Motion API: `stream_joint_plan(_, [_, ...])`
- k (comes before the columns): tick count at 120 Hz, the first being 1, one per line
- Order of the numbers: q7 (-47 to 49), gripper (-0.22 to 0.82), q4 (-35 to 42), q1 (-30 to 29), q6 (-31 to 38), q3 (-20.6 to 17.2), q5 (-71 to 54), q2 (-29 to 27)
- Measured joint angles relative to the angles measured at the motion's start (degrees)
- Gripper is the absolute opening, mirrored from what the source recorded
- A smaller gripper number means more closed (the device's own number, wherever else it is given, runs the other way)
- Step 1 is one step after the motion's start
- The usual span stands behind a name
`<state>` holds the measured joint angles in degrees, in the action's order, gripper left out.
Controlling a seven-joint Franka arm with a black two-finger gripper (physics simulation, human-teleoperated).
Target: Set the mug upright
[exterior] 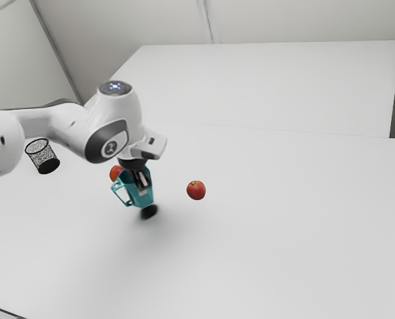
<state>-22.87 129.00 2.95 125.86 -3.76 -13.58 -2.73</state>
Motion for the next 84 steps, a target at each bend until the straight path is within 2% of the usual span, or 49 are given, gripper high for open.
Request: stream_joint_plan(84, [11.54,-0.18,-2.67,0.34,3.90,-1.05,-0.13,7.11])
